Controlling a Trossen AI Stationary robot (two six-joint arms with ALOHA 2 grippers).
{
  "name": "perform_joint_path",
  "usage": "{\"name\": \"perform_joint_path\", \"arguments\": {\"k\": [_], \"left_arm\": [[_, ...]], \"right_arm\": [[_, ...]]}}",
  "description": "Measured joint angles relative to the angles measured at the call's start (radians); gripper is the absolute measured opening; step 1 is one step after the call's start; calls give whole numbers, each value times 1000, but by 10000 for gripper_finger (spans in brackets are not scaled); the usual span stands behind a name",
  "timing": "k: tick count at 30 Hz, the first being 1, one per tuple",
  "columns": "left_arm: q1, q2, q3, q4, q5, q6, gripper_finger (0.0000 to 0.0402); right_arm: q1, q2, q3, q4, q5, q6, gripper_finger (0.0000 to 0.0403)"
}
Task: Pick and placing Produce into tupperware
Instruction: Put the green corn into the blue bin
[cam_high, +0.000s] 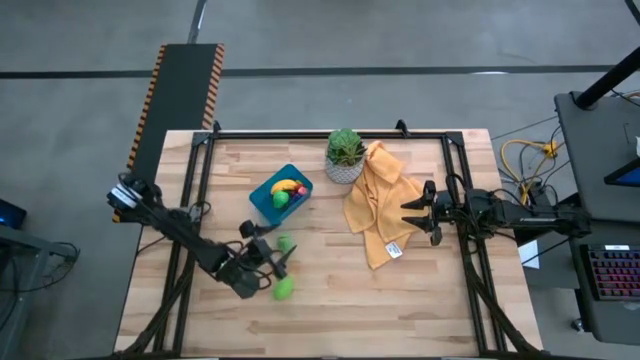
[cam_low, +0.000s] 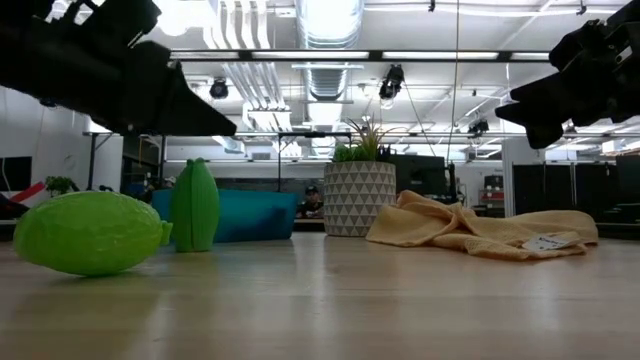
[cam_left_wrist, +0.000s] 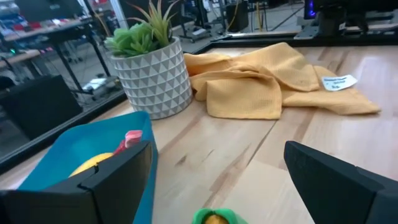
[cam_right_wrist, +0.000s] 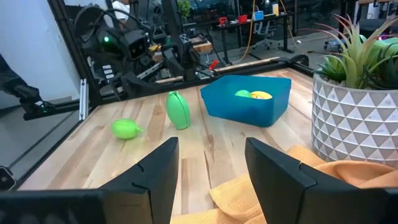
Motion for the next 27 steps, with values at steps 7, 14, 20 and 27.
{"name": "perform_joint_path", "arguments": {"k": [7, 14, 20, 27], "left_arm": [[-12, 48, 2, -8, -24, -2, 350], [-15, 74, -12, -9, -9, -4, 350], [-15, 117, -17, -9, 25, -35, 350], [-15, 158, -18, -1, 33, -62, 350]], "right_arm": [[0, 0, 0, 0, 0, 0, 178], [0, 0, 0, 0, 0, 0, 178], [0, 0, 0, 0, 0, -1, 178], [0, 0, 0, 0, 3, -7, 178]]}}
